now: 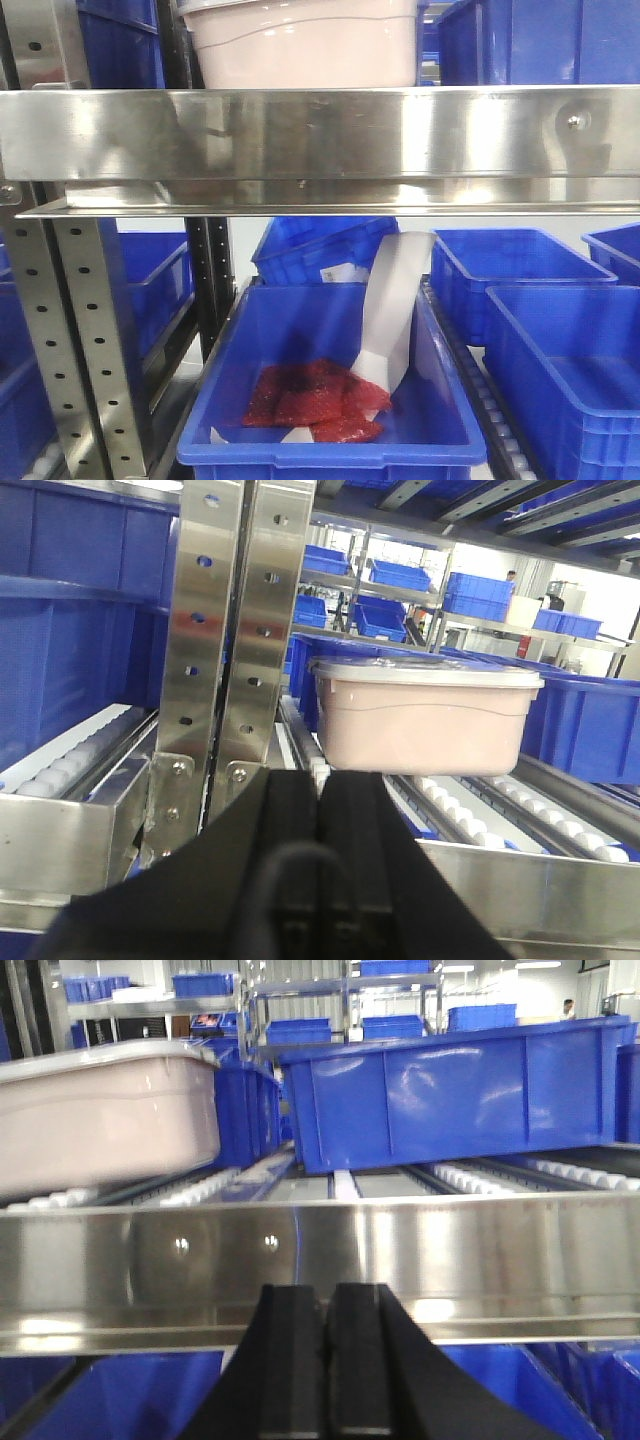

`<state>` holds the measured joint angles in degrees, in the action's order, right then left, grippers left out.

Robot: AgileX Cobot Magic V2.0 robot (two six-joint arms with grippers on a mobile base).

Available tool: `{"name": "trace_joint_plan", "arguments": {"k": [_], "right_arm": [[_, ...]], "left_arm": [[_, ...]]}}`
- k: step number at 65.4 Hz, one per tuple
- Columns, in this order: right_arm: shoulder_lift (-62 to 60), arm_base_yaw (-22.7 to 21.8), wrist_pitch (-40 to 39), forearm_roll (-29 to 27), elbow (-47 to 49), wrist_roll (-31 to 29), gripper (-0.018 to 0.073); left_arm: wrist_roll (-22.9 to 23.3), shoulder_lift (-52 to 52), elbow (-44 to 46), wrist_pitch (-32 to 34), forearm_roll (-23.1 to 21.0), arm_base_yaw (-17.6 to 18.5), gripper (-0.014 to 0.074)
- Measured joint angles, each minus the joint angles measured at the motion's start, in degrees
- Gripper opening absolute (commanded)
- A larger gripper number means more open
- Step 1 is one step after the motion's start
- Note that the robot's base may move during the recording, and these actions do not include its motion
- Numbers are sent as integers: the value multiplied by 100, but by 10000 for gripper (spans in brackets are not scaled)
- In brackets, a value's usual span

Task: Grab white bin and place on right shelf

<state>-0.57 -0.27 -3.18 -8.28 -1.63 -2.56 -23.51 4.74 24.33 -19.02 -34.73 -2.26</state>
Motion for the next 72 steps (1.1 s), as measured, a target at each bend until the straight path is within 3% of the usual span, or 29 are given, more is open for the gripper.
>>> {"name": "trace_joint_plan", "arguments": {"k": [62, 72], "right_arm": [[0, 0, 391, 237, 0, -153, 39], [0, 0, 391, 575, 0, -153, 39]], "left_arm": [[0, -4, 0, 1, 0, 0, -115], [0, -4, 0, 1, 0, 0, -115]]}}
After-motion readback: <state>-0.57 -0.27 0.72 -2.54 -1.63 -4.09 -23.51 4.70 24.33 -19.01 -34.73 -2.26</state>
